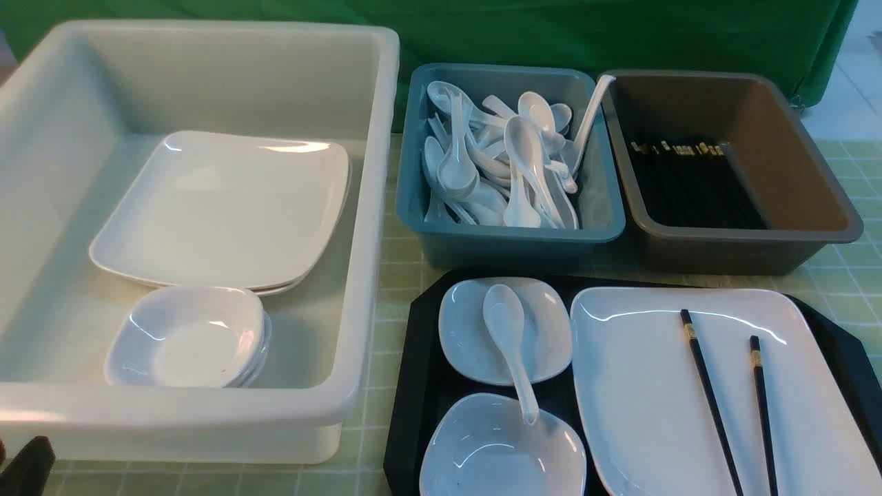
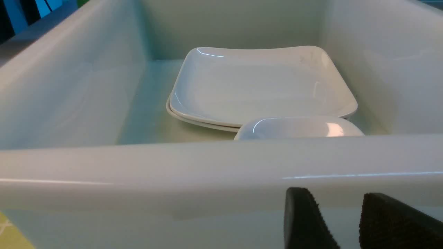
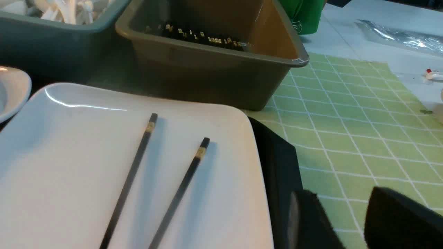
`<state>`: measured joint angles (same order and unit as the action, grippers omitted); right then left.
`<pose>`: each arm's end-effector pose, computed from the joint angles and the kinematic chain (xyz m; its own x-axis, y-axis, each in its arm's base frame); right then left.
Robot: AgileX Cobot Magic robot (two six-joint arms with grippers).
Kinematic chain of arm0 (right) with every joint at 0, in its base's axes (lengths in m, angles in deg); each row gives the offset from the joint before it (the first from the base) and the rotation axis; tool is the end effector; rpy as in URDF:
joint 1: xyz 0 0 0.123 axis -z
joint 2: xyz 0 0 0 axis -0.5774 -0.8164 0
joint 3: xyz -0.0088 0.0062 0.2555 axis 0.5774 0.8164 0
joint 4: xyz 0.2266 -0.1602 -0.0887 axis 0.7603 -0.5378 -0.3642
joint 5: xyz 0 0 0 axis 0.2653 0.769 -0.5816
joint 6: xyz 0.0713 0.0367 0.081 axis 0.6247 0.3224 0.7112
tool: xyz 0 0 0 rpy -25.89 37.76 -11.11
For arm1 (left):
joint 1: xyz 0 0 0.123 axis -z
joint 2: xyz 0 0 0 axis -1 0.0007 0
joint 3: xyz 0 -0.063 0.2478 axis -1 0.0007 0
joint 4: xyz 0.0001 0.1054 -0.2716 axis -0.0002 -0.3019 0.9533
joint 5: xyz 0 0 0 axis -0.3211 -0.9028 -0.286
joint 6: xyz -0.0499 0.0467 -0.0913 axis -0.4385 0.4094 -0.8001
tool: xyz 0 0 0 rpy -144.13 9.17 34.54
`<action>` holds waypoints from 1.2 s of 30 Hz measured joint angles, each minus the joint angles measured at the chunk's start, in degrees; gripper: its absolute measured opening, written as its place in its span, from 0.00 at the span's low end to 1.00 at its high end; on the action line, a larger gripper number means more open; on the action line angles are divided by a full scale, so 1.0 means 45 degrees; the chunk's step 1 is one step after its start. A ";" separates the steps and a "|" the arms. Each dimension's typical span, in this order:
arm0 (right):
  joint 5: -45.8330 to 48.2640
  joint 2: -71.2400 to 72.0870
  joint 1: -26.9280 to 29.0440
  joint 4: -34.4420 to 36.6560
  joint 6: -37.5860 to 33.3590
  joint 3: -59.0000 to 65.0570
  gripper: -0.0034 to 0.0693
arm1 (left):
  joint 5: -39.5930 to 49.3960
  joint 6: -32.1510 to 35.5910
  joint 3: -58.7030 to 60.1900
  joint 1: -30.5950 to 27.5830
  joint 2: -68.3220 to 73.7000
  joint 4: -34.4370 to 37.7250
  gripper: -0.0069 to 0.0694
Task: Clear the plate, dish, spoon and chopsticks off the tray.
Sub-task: Use the right arm to grab a pair of chopsticks from the plate
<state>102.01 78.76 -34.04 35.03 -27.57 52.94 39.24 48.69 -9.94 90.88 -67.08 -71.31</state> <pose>0.1479 -0.0049 0.1834 -0.1754 -0.0775 -0.9815 0.0229 0.9963 -0.0827 0.1487 -0.0025 0.1891 -0.1219 0.0467 -0.9914 0.0216 0.9988 0.0444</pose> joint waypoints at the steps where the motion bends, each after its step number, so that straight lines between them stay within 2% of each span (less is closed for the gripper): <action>1: 0.0000 0.0000 0.0000 0.0000 0.0000 0.0000 0.38 | 0.0000 0.0000 0.0000 0.0000 0.0000 0.0000 0.39; 19: 0.0000 0.0000 0.0000 0.0000 0.0000 0.0000 0.38 | -0.0177 0.0000 0.0000 0.0000 0.0000 0.0000 0.39; 23: 0.0000 0.0000 0.0000 0.0000 0.0000 0.0000 0.38 | -0.1358 -0.0569 0.0000 0.0000 0.0000 0.1597 0.39; 24: 0.0000 0.0000 0.0000 0.0000 0.0000 0.0000 0.38 | -0.2142 -0.1001 0.0000 0.0000 0.0000 0.2748 0.39; 25: 0.0000 0.0000 0.0000 0.0000 0.0000 0.0000 0.38 | -0.2250 -0.1036 0.0000 0.0000 0.0000 0.2862 0.39; 27: 0.0000 0.0000 0.0000 0.0000 0.0000 0.0000 0.38 | -0.3741 -0.1444 0.0000 0.0000 0.0004 0.3943 0.39; 34: -0.0019 0.0000 0.0000 0.0000 0.0000 0.0000 0.38 | -0.7202 -0.2027 0.0000 0.0000 0.0000 0.4529 0.39; 35: -0.0263 0.0000 0.0000 0.0057 0.0026 0.0000 0.38 | -0.8451 -0.2384 0.0000 0.0000 0.0000 0.4541 0.38; 36: -0.0328 0.0000 0.0000 0.0091 0.0027 0.0000 0.38 | -0.8804 -0.2525 0.0000 0.0000 0.0000 0.4523 0.38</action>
<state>100.53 78.76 -34.04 35.44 -27.44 52.94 -0.38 37.33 -9.94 90.88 -67.08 -50.96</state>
